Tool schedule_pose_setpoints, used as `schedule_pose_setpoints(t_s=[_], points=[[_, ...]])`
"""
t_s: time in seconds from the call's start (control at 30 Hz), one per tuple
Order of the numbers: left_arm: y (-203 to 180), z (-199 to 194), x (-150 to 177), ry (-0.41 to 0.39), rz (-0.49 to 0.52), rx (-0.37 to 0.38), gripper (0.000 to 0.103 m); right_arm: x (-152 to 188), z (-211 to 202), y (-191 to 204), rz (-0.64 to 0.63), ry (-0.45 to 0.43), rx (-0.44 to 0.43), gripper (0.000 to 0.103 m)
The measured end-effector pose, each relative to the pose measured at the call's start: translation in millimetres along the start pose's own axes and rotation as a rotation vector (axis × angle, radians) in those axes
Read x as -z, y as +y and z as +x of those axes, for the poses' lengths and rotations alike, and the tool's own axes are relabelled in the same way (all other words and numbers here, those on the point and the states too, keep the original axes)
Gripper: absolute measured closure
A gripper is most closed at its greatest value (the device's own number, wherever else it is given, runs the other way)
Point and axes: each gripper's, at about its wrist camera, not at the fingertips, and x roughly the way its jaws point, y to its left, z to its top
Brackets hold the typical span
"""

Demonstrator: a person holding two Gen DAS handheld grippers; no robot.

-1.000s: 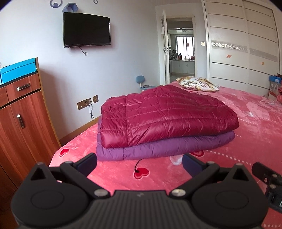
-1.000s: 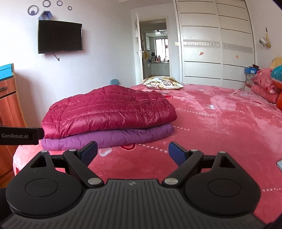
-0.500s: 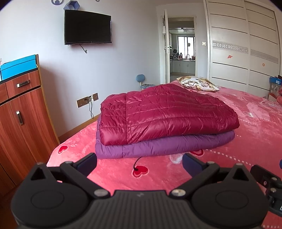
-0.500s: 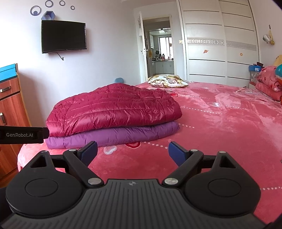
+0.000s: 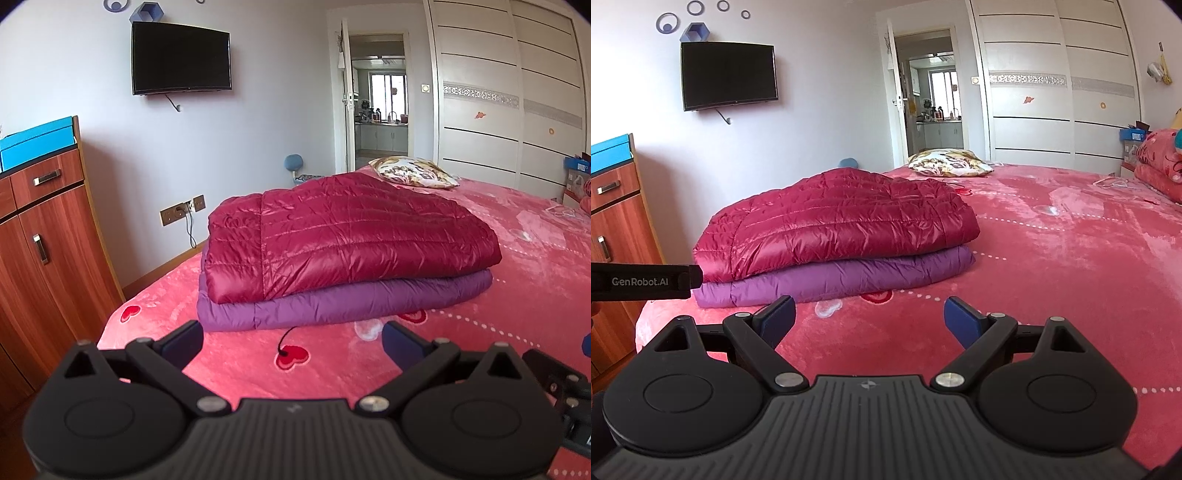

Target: Fold large clothes

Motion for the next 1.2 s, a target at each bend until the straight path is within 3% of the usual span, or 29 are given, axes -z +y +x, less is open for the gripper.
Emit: schedule_pose_setpoints(t_s=[1.2], points=[[-5.4, 2.0, 4.2, -0.006, 0.019, -0.007, 0.001, 2.0, -5.7, -0.8, -0.001, 0.009, 0.006, 0.0]])
